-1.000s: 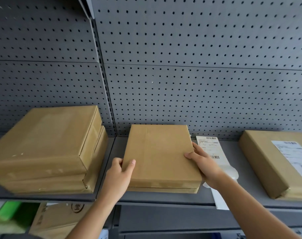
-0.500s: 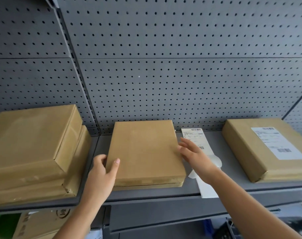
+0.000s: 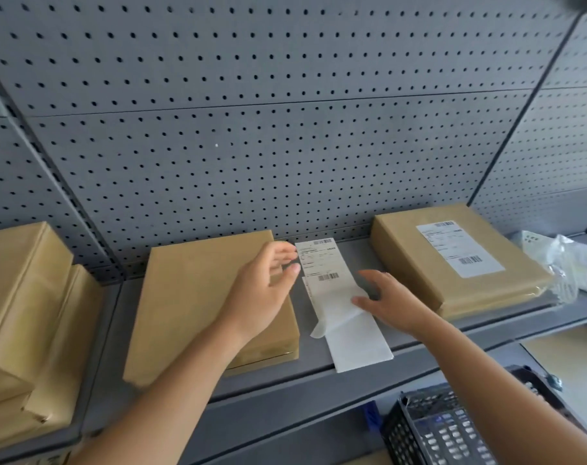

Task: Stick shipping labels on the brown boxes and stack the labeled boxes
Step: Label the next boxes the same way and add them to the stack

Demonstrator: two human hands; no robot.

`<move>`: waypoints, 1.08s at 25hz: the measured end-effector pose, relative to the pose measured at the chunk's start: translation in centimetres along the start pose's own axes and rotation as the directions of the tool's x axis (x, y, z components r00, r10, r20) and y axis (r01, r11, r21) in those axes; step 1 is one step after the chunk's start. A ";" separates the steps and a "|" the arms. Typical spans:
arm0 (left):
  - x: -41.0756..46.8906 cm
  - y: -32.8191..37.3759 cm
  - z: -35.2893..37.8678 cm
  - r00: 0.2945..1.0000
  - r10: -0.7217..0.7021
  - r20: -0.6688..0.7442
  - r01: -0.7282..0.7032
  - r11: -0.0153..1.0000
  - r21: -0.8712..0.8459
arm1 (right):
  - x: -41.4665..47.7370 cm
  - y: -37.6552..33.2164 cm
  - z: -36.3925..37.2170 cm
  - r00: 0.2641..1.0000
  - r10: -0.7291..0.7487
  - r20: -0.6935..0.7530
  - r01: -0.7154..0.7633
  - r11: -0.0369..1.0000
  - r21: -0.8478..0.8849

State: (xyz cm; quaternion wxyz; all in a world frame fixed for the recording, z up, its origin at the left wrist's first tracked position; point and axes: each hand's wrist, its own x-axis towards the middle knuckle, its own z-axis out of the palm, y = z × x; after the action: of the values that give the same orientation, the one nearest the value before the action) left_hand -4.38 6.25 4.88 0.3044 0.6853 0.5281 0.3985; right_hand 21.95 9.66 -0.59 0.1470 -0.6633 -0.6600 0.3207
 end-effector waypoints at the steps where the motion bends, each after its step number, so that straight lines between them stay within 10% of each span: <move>1: 0.6 0.2 1.0 0.999 0.001 0.044 0.002 0.999 -0.053 | 0.1 0.6 0.2 1.000 0.013 0.028 -0.012 0.999 -0.040; 9: 2.6 -1.6 6.0 0.987 -0.100 0.126 0.127 0.965 -0.231 | 1.6 1.9 2.3 0.985 -0.149 -0.091 0.118 0.951 -0.285; 18: 2.9 -1.7 5.3 0.974 -0.218 0.060 0.221 0.859 -0.462 | -0.6 -3.3 -3.0 0.861 -0.158 -0.483 0.293 0.931 0.218; 27: 4.2 -1.2 4.0 0.909 -0.314 0.274 0.416 0.695 -0.587 | -6.6 -2.5 -2.5 0.894 -0.335 -0.297 0.424 0.845 0.324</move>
State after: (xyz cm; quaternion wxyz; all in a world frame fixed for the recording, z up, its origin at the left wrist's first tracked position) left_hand -0.96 10.65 2.89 0.6293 0.4516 0.4634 0.4304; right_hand 22.07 4.02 4.34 0.4088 -0.5096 -0.6823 0.3282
